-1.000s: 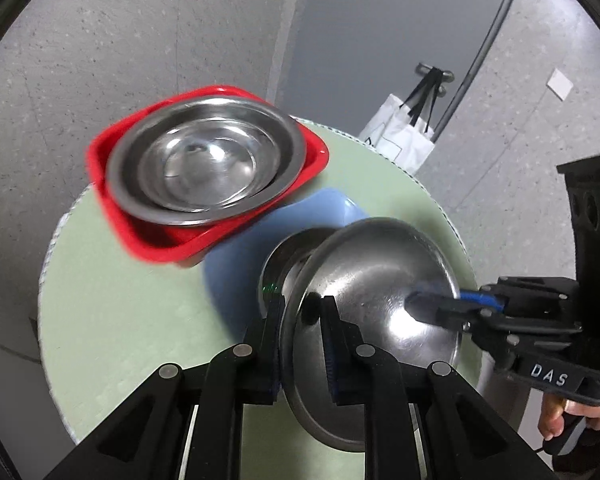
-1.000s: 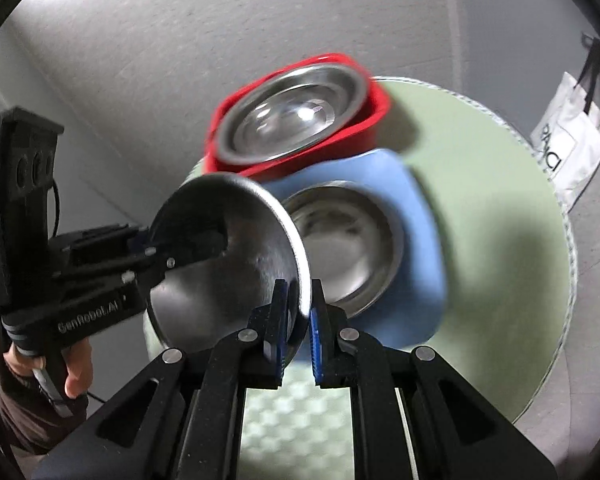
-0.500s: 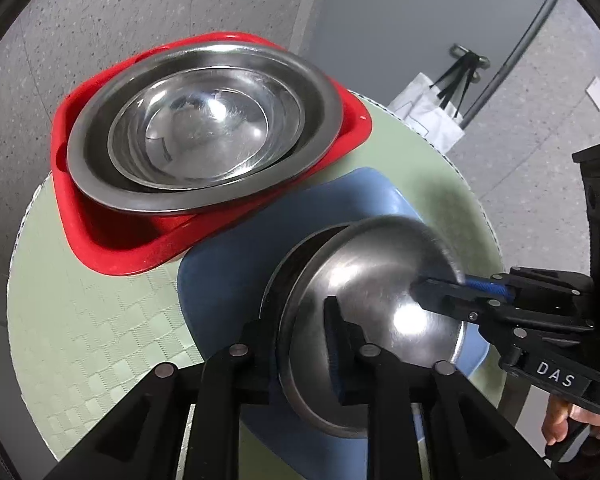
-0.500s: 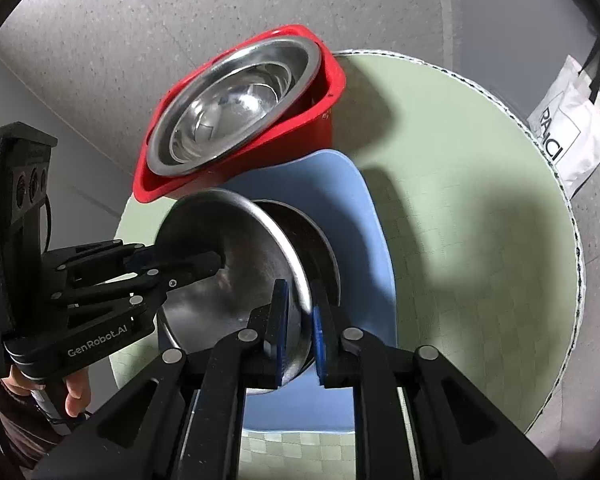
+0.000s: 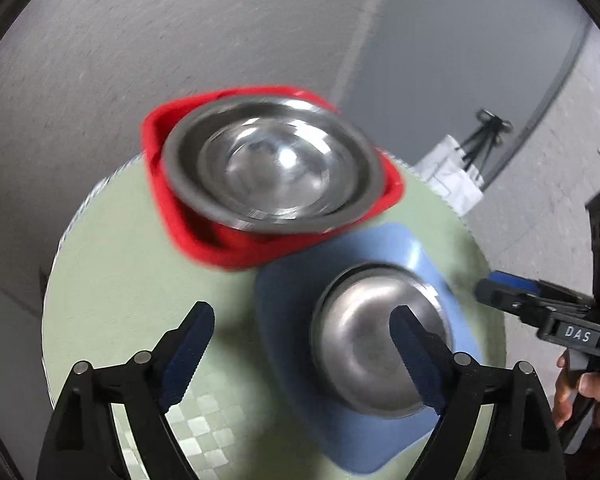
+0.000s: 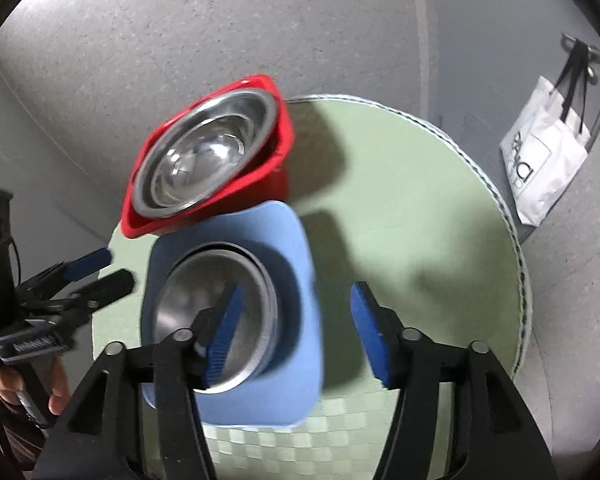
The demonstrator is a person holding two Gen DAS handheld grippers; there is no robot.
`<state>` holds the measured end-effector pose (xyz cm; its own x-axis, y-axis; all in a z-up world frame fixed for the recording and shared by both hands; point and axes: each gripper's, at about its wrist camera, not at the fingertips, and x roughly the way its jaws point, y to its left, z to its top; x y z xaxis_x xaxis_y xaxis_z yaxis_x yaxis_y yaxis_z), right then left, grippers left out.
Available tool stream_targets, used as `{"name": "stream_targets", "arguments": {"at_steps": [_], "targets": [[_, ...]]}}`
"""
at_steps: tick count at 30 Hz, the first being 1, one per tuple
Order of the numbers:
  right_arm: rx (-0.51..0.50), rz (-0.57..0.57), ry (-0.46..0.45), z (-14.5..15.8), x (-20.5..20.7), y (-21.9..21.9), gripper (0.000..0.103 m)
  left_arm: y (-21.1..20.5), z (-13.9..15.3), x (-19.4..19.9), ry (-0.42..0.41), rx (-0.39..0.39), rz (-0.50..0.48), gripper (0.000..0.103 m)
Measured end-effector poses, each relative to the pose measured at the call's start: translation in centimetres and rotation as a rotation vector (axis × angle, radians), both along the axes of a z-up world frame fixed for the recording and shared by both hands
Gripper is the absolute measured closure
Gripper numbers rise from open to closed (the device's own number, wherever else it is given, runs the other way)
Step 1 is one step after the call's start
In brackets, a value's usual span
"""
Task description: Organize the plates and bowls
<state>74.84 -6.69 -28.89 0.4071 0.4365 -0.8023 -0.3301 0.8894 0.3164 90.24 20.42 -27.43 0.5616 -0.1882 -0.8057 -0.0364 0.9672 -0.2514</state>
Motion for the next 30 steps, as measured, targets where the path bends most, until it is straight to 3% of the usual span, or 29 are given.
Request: {"name": "stream_targets", "arguments": {"at_steps": [5,13,14,17,19,20,21,30], "targets": [[0.048,0.002,0.091,-2.3,0.2,-0.5,0.039,0.1,-3.5,-0.1,0.103,-0.052,0.049,0.017],[0.113,0.031,0.183,-5.1,0.3,1.0,0.039,-2.0,-5.6,1.4,0.143,-0.078,0.033,0.018],[0.114,0.032,0.190,-5.4,0.4,1.1,0.039,-2.2,-5.7,1.6,0.148,-0.078,0.032,0.020],[0.118,0.036,0.207,-6.0,0.7,1.6,0.039,-2.9,-6.6,2.4,0.164,-0.078,0.014,0.037],[0.130,0.040,0.224,-6.4,0.9,1.8,0.043,-3.5,-7.2,2.9,0.177,-0.080,-0.008,0.058],[0.138,0.047,0.231,-6.6,1.0,2.0,0.047,-3.8,-7.4,3.1,0.180,-0.068,-0.015,0.058],[0.148,0.058,0.239,-6.7,1.1,2.1,0.057,-4.0,-7.5,3.2,0.176,-0.055,-0.014,0.057],[0.153,0.070,0.218,-4.6,0.8,2.4,0.060,-4.2,-5.4,2.0,0.138,-0.078,-0.019,0.058]]}}
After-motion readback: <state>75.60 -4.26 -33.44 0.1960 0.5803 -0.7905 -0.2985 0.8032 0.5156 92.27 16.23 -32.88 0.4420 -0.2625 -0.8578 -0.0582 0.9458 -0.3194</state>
